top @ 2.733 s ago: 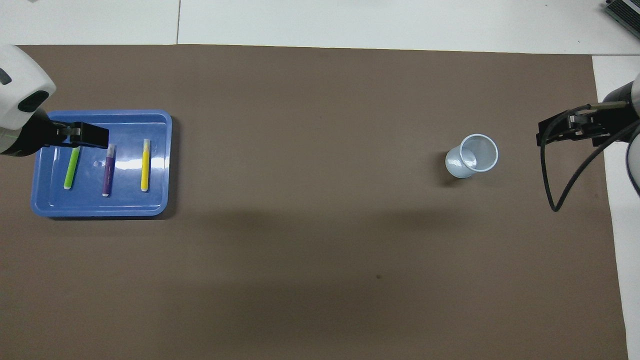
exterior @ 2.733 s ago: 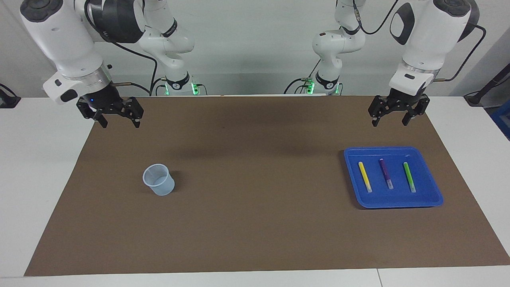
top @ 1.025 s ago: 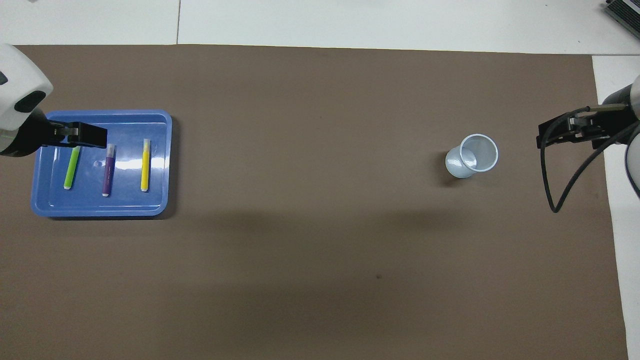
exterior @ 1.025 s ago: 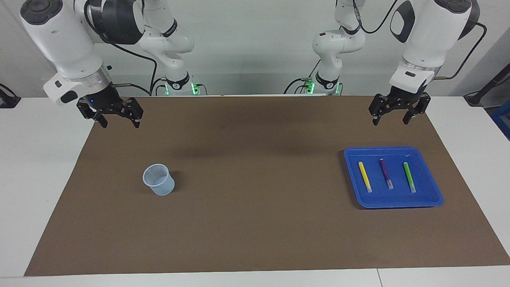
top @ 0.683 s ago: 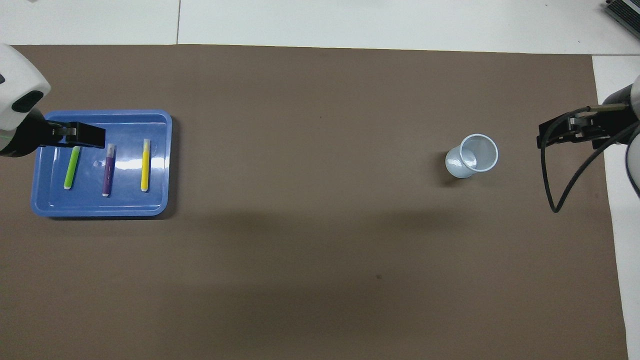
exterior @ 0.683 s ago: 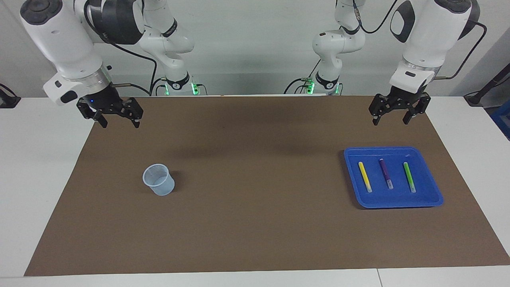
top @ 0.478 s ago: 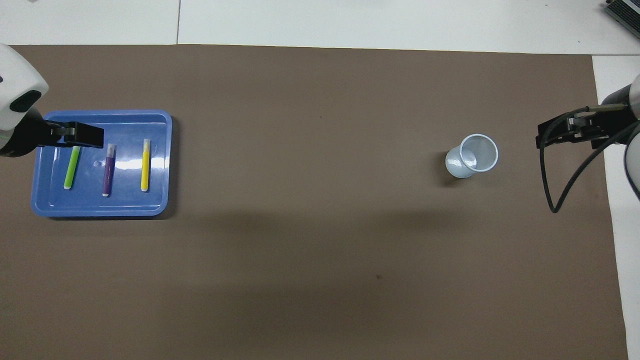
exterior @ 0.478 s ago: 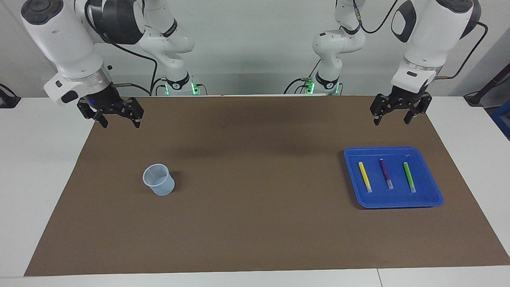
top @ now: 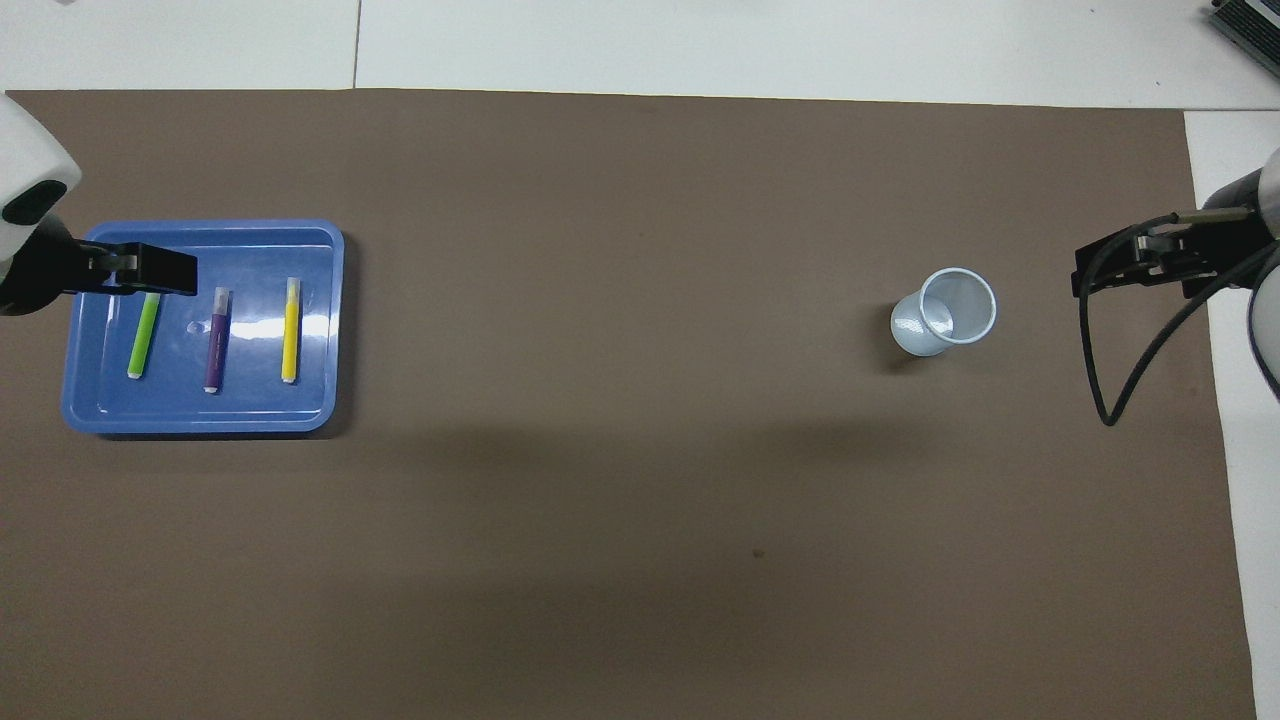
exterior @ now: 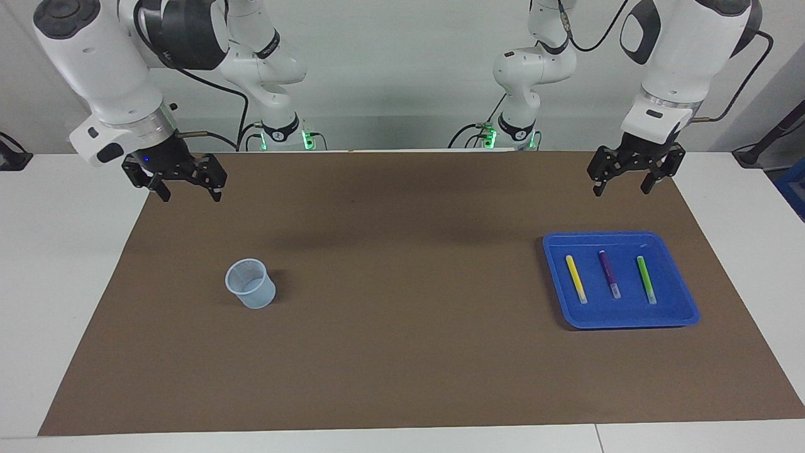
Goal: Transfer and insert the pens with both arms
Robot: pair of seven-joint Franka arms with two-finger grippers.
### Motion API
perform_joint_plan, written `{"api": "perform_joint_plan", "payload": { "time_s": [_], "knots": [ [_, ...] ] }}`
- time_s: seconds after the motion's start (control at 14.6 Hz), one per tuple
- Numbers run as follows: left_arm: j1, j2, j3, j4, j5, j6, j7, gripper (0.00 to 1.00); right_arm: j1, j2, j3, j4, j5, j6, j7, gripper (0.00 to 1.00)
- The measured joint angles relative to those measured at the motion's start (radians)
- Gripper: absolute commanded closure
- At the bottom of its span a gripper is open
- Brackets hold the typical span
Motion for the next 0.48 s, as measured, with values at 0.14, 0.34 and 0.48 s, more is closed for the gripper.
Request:
{"api": "perform_joint_plan", "payload": {
  "time_s": [0.14,0.34,0.48],
  "knots": [
    [0.014,-0.002,0.000,0.000,0.000,0.000,0.000,0.00,-0.002,0.000,-0.002,0.000,0.000,0.000,0.000,0.00],
    [0.040,-0.002,0.001,0.000,0.000,0.005,0.009,0.00,-0.002,0.000,-0.001,0.000,0.000,0.000,0.000,0.00],
    [0.050,-0.003,0.001,-0.006,0.000,0.035,0.026,0.00,0.000,0.000,0.000,0.000,0.000,0.000,0.000,0.00]
  ]
}}
